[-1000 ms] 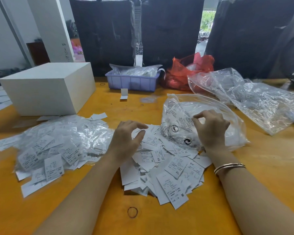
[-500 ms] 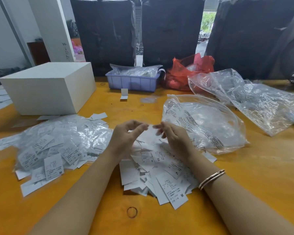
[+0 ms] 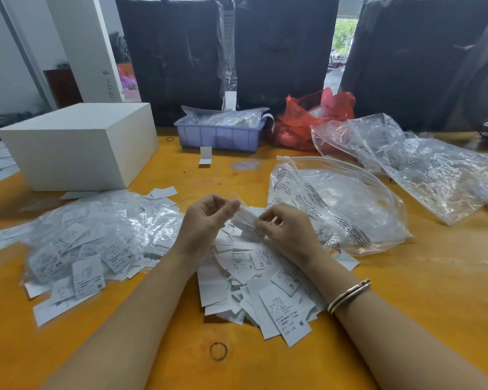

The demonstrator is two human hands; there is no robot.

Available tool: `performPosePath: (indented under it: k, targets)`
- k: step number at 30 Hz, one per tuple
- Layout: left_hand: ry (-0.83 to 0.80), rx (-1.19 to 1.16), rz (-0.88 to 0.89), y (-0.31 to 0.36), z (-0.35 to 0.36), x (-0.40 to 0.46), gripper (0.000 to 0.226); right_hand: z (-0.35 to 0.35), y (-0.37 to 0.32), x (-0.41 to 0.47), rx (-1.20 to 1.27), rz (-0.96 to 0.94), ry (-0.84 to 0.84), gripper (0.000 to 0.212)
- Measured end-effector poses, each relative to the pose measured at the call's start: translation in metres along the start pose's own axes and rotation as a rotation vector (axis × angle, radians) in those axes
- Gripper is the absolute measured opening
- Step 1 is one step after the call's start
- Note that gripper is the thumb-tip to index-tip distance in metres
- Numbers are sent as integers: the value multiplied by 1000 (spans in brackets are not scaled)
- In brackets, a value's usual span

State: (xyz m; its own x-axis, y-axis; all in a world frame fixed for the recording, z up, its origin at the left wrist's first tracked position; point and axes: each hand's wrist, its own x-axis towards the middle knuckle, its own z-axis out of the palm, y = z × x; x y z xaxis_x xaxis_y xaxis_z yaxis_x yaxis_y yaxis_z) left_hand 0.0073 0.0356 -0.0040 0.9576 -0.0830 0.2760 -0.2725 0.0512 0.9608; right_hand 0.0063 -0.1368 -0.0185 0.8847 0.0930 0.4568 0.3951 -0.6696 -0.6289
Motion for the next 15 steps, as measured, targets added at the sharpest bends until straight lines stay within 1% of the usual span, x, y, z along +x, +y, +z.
performPosePath:
  k: [3,7,9,11,13,15]
  targets:
    - [28,-41,-27,-1,-1,1,24,-1,1,-1,105,43,-7,9]
    - [57,-219,-85,-1,-2,4,13,0,4,0,149,99,15,8]
    - [59,-293,-123,-1,-3,5,19,0,5,0,163,97,33,9]
    - [21,-325,-147,-1,-5,5,30,0,4,0,182,94,47,11]
    - [-27,-330,-164,0,-6,4,39,0,4,0,147,61,64,12]
    - [-61,-326,-185,-1,-5,4,43,0,3,0,96,21,81,12]
